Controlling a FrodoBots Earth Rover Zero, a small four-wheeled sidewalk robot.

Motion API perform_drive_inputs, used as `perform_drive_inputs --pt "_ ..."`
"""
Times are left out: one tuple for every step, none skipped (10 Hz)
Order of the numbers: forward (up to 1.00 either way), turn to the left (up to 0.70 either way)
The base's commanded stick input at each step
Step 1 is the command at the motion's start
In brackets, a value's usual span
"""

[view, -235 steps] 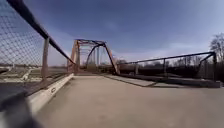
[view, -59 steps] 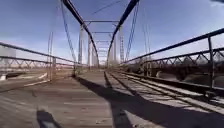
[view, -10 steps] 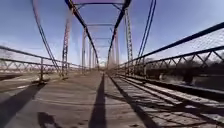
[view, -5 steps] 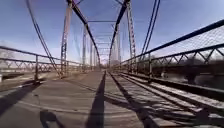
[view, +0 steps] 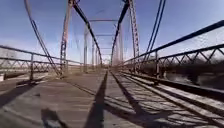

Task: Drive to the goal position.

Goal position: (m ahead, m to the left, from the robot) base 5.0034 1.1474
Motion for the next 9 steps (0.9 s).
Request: perform_drive_inputs --pt "1.0 0.0" --pt "1.0 0.0" --pt "1.0 0.0" --pt "1.0 0.35" --pt "1.0 0.4" --pt "1.0 0.4" --pt "1.0 0.4" --pt "1.0 0.4" --pt "1.0 0.34"
